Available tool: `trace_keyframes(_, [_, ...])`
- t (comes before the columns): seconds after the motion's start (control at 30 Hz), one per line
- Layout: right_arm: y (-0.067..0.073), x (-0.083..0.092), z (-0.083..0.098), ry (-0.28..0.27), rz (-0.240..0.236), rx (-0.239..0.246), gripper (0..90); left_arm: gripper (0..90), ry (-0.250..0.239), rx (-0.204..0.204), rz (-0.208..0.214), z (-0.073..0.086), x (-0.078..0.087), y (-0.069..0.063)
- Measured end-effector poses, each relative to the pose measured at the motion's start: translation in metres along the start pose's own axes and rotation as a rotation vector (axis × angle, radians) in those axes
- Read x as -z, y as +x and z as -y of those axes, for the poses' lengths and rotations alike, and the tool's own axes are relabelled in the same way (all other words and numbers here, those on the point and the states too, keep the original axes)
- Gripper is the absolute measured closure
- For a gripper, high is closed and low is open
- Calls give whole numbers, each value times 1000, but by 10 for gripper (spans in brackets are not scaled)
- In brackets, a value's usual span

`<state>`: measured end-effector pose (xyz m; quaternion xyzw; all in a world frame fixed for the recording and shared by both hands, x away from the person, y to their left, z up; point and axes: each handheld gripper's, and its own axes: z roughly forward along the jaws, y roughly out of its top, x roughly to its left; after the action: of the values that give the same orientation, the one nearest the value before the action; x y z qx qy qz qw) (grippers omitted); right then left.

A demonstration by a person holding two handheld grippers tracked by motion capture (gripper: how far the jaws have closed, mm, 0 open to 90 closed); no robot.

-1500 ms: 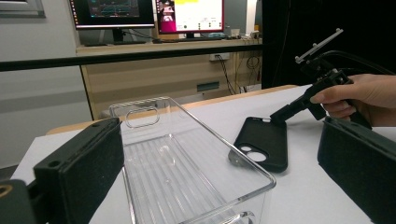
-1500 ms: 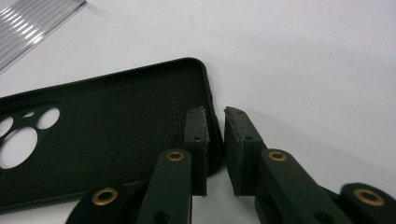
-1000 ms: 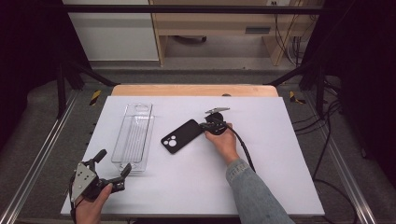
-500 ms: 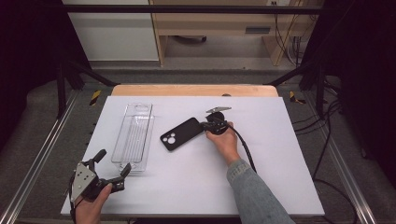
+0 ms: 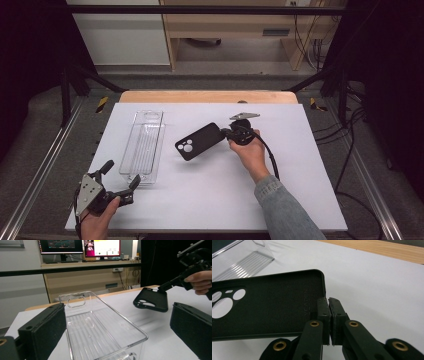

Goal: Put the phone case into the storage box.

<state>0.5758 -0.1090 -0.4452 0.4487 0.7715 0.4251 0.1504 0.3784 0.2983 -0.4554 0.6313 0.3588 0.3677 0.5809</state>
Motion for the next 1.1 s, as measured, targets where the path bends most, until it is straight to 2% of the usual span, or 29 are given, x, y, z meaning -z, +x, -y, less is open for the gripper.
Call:
trace_keyframes(0.2, [-3, 22, 11, -27, 5, -11, 887, 2, 5, 10, 3, 0, 0, -1])
trace_keyframes(0.3, [-5, 34, 17, -45, 17, -12, 887, 0, 27, 53, 6, 1, -2, -3])
trace_keyframes(0.33, [-5, 40, 21, -51, 23, -9, 887, 0, 34, 55, 7, 1, -2, -4])
trace_keyframes(0.43, [-7, 52, 30, -69, 38, -3, 887, 1, 48, 35, 21, -1, -2, -10])
trace_keyframes(0.57, [-8, 70, 45, -113, 54, -20, 887, 1, 64, 20, 42, -2, -3, -18])
trace_keyframes(0.77, [-10, 89, 64, -173, 90, -10, 887, 6, 72, 47, 62, -7, -6, -30])
trace_keyframes(0.87, [-12, 93, 72, -193, 83, -20, 887, 11, 90, 31, 20, -7, -13, -35])
trace_keyframes(0.93, [-14, 93, 77, -196, 77, -32, 887, 13, 88, 36, 8, -10, -17, -39])
trace_keyframes(1.03, [-15, 96, 80, -203, 84, -34, 887, 11, 86, 41, 13, -18, -23, -47])
trace_keyframes(1.1, [-16, 97, 81, -210, 91, -37, 887, 7, 102, 39, 5, -22, -27, -53])
